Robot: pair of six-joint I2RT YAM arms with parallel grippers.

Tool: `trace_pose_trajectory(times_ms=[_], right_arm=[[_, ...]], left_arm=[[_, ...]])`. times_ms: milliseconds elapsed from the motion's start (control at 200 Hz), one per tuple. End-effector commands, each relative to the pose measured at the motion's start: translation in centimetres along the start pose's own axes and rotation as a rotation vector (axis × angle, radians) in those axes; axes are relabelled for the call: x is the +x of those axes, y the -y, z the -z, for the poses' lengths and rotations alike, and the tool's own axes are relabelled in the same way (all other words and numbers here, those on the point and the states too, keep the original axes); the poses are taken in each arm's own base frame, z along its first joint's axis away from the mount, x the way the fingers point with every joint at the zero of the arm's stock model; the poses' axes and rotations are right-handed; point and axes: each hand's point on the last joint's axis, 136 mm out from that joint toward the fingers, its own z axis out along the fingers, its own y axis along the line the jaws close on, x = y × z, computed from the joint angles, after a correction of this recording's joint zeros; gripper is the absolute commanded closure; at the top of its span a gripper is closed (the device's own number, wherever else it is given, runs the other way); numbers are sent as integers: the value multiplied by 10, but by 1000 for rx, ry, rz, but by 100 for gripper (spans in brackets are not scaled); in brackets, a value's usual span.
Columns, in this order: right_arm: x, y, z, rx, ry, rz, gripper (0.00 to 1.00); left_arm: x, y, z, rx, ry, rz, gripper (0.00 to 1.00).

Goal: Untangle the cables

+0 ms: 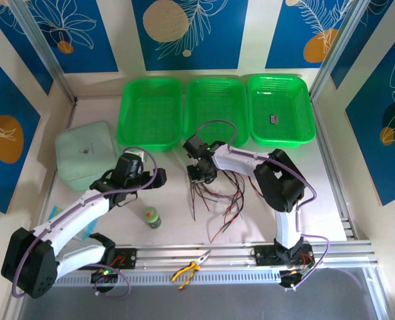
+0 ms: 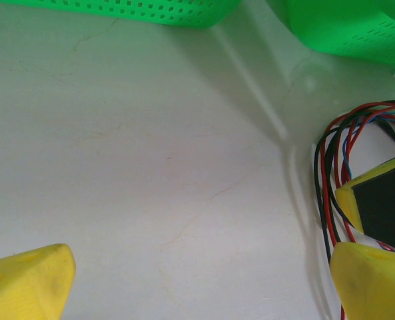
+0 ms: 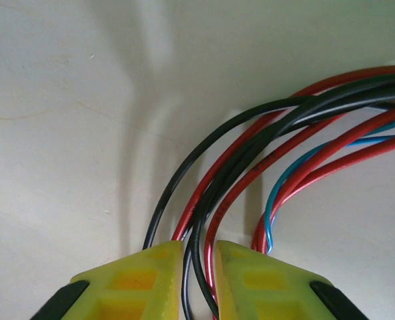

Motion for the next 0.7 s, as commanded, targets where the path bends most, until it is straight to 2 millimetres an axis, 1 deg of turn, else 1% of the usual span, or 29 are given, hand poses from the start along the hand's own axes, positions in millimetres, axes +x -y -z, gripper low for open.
trace_pose_trajectory(times_ms=[0, 70, 105, 185, 515, 625, 695], right_arm=[[-2, -2, -2, -17, -22, -11, 79], [-1, -3, -3, -28, -22, -5, 80], [-1, -4, -3, -32, -23, -3, 82], [0, -5, -6, -35, -29, 0, 84], [1, -3, -13, -26, -47, 7, 84], [-1, -5, -7, -29, -32, 20, 96], [-2, -4, 1, -21, -19, 26, 98]], left_arm=[[6, 2, 1, 11, -19, 3, 2], [6, 2, 1, 10, -21, 4, 2], [6, 2, 1, 10, -21, 4, 2], [6, 2, 1, 8, -19, 3, 2], [5, 1, 3, 3, -18, 4, 2], [5, 1, 4, 2, -17, 4, 2], [5, 0, 4, -1, -18, 3, 2]])
